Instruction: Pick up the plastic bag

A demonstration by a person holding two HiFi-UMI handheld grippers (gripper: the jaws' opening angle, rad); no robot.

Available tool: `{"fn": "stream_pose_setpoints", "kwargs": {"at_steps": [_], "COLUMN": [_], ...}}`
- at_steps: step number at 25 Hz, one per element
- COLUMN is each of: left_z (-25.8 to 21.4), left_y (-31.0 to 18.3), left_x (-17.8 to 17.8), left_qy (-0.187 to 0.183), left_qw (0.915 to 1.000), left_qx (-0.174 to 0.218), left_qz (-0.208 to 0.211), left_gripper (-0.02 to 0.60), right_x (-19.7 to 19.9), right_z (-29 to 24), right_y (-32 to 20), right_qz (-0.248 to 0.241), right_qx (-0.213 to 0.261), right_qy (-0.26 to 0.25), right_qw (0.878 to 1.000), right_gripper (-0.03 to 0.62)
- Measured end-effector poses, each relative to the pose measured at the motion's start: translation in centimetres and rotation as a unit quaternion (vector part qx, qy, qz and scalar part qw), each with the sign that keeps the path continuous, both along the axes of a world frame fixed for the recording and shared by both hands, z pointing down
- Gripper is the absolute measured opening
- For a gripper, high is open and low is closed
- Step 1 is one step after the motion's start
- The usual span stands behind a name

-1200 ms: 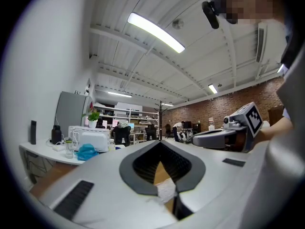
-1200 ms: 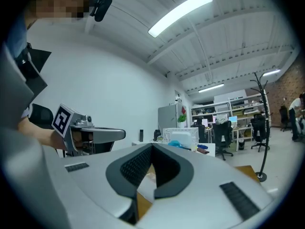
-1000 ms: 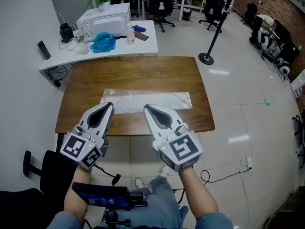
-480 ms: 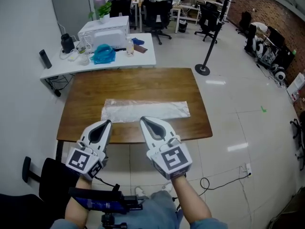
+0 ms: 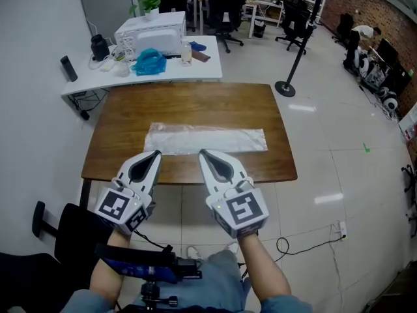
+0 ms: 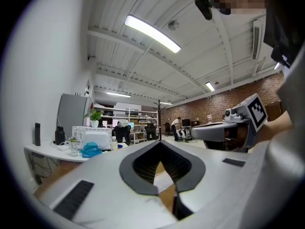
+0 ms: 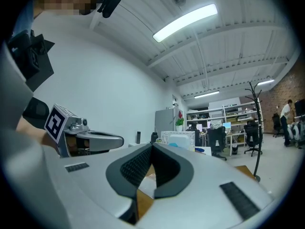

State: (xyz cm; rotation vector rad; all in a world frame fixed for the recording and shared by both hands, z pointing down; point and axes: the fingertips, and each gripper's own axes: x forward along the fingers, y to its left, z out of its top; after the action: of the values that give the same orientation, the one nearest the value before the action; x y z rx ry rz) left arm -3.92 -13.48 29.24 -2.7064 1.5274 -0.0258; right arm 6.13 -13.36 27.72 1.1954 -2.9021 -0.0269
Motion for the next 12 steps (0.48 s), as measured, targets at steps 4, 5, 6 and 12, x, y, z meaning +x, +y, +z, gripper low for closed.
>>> {"fn": "stream_pose_setpoints", "kwargs": {"at_steps": [4,5,6,12], "left_z": [-0.45,-0.52,-0.57,-0.53], "left_y": [-0.17,-0.26,-0.35,-0.77], "left_x": [0.03,0.02,0.03,-0.03], "left_qy": [-0.001,-0.001,0.000,0.005], "left_qw": [1.0000,1.0000,1.0000,1.0000], "left_qx": [0.003,0.004,0.004,0.002], "left_qz": [0.001,0.001,0.001,0.000], "left_gripper": [0.020,0.020,0.020,0.018], "right_x": [-0.12,-0.16,-0.19,-0.44], "right_z": [-0.14,-0.14,-0.16,-0.37], "right_y": [0.00,-0.07,-0.17,-0.46], "right_qz": [-0.002,-0.003,-0.003,-0.011], "right_qx": [0.001,0.000,0.000,0.001], "right_qy": [0.004,0.005,0.006,0.014], "right_qw": [1.000,1.000,1.000,1.000], "right_gripper": [0.005,0.005,0.005,0.005]}}
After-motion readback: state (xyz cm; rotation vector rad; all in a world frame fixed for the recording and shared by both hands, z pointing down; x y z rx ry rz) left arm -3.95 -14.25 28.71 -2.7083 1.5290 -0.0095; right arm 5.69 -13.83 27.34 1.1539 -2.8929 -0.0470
